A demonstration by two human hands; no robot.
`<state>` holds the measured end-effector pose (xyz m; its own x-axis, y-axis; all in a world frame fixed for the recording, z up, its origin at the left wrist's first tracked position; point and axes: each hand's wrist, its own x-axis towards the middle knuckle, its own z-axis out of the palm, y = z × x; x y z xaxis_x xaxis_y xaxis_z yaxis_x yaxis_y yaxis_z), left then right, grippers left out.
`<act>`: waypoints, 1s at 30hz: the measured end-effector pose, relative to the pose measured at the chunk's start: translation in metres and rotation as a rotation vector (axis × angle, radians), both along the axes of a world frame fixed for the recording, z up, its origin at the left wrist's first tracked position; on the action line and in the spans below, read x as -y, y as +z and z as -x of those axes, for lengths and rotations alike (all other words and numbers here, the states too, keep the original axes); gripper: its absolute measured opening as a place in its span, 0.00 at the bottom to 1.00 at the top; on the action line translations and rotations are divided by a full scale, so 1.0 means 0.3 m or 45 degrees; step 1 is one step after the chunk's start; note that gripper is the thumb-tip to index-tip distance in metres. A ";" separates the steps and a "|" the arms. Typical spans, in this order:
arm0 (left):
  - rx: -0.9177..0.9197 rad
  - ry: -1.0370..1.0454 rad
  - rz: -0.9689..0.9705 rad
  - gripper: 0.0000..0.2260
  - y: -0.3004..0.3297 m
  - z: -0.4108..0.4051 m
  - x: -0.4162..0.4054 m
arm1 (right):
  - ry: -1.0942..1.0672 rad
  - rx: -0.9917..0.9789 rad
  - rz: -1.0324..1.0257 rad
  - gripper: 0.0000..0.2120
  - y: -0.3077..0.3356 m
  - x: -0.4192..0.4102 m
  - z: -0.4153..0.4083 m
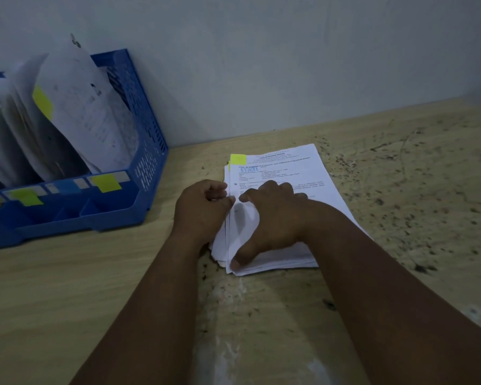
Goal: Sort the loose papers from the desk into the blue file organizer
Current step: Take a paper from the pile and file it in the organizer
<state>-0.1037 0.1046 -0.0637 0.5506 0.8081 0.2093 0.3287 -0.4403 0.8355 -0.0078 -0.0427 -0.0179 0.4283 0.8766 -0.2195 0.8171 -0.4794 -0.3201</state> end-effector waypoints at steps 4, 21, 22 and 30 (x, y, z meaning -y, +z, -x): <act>-0.027 -0.009 -0.004 0.11 -0.004 0.007 -0.009 | 0.058 0.033 0.005 0.59 -0.002 -0.012 0.024; 0.057 0.071 0.053 0.02 0.034 0.017 0.024 | 0.177 -0.138 -0.229 0.05 0.036 0.002 0.003; 0.080 0.082 0.065 0.02 0.042 0.019 0.026 | 0.173 -0.147 -0.261 0.02 0.039 -0.002 0.001; 0.264 0.119 0.586 0.20 0.149 0.037 0.086 | -0.319 -0.355 -0.940 0.07 0.045 -0.023 -0.023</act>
<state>-0.1147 0.0789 -0.0191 0.4564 0.8860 -0.0825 0.1560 0.0117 0.9877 -0.0007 -0.0359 -0.0045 0.6449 0.7229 0.2480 0.5582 -0.2239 -0.7990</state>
